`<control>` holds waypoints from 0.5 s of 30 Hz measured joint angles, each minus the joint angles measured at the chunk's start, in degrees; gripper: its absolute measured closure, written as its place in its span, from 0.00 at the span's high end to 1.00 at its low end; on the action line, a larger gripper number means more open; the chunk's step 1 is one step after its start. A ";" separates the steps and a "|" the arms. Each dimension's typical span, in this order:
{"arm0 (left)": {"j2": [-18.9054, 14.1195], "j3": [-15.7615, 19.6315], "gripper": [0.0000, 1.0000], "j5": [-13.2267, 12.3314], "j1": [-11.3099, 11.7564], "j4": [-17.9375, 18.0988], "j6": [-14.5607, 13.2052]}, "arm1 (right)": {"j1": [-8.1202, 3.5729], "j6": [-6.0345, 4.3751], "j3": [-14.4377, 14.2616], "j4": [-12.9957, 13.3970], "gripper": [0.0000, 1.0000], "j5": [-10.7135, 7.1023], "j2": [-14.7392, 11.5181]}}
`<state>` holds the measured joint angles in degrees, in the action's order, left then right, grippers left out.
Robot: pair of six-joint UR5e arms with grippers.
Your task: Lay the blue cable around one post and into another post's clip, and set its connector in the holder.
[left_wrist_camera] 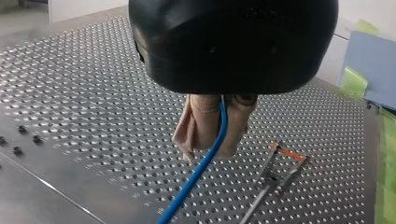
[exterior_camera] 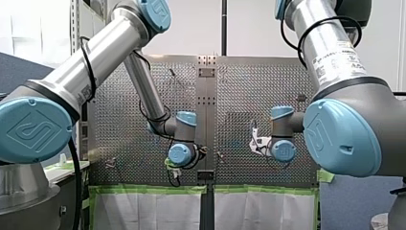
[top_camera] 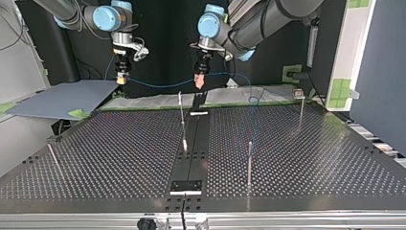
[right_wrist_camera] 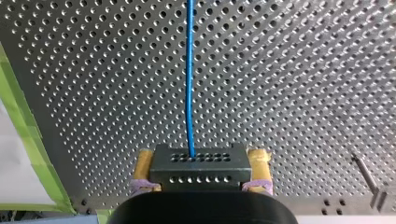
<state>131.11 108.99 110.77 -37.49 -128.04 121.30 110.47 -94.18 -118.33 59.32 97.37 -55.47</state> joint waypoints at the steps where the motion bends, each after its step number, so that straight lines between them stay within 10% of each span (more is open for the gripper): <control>1: 0.48 -0.35 0.13 -0.02 -0.01 0.04 -0.09 | 0.00 0.01 0.33 -0.03 0.20 -0.20 0.41; 15: 3.48 -1.95 0.13 -0.62 0.81 0.40 -0.18 | 0.37 0.05 4.70 0.65 0.20 -3.00 7.55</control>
<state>134.59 107.05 110.14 -36.68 -127.64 121.12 110.84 -94.13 -113.63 59.97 94.37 -47.92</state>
